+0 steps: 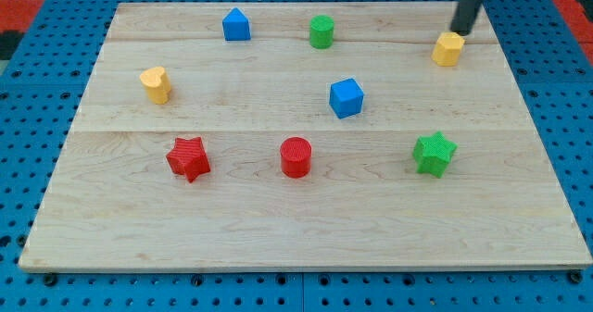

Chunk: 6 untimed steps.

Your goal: Push the green circle slightly to the bottom

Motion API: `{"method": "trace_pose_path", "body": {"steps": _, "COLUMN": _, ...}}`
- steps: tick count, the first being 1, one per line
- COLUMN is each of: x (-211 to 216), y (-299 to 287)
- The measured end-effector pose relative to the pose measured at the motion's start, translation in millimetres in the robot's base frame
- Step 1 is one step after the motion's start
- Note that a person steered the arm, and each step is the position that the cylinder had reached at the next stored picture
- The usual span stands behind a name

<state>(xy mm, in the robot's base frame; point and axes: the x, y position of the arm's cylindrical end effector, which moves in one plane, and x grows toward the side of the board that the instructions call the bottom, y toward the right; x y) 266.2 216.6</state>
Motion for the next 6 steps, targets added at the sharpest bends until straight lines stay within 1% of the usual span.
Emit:
{"method": "trace_pose_path", "body": {"steps": 1, "x": 40, "y": 42}}
{"method": "trace_pose_path", "body": {"steps": 2, "x": 52, "y": 58}}
{"method": "trace_pose_path", "body": {"steps": 3, "x": 36, "y": -30}}
{"method": "trace_pose_path", "body": {"steps": 5, "x": -39, "y": -73}}
{"method": "trace_pose_path", "body": {"steps": 6, "x": -73, "y": -107}}
